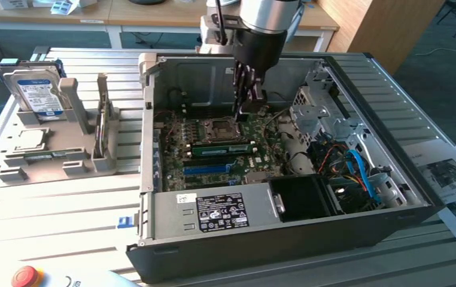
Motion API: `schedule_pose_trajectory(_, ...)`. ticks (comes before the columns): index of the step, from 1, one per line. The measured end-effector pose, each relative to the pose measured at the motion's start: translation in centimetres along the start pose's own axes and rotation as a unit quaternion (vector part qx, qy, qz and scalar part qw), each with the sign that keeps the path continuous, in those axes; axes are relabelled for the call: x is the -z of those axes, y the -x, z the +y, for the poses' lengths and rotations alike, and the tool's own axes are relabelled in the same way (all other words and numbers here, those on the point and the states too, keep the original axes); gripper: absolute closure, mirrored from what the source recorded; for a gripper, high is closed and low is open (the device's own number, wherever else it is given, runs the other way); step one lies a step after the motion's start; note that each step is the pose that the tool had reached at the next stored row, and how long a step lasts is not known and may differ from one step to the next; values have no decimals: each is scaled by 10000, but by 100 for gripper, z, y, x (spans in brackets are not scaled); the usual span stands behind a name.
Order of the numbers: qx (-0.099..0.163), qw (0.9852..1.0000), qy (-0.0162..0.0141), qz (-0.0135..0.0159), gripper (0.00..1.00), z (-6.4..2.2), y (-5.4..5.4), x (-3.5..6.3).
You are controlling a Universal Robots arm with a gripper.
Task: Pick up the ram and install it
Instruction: 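Insert the ram into the slot, then press down the ram until it locks into place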
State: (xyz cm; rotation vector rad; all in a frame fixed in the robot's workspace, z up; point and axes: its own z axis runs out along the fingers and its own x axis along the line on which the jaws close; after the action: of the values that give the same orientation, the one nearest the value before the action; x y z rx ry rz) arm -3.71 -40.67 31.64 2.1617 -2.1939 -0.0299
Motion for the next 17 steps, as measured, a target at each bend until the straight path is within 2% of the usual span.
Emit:
schedule_pose_trajectory(5, 0, 10000, 0, 0, 69, 5, -3, 89)
schedule_pose_trajectory(17, 0, 10000, 0, 0, 69, 5, -3, 94)
